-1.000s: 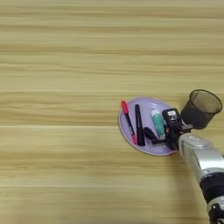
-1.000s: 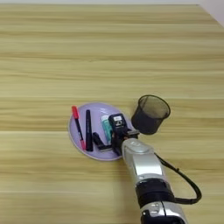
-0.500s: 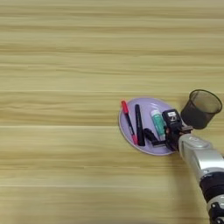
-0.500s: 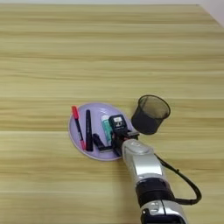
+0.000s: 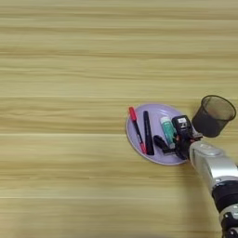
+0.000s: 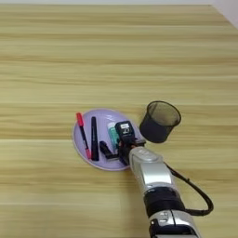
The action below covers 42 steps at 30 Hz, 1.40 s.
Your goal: Move the objects on the table
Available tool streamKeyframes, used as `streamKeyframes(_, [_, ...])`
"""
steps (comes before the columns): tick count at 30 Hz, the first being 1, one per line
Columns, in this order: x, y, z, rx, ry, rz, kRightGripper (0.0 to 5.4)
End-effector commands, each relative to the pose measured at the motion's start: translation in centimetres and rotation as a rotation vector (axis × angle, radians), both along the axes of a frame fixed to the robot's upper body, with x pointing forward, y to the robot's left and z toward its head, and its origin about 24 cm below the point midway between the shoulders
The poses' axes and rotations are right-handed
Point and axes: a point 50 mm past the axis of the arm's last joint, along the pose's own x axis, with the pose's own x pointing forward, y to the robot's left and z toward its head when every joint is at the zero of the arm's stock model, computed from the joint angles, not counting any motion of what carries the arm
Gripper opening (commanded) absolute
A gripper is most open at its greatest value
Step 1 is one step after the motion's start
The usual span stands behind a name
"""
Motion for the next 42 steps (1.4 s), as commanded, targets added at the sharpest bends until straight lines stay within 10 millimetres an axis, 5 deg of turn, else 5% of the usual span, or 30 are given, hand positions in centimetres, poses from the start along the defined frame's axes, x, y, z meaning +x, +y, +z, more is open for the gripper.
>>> streamKeyframes(1, [2.15,-0.54,2.65,-0.027,-0.116,0.006,4.15])
streamKeyframes(25, [2.14,-0.45,2.67,-0.011,-0.117,0.007,1.73])
streamKeyframes(42, [2.12,-0.42,2.73,-0.007,-0.120,0.006,1.67])
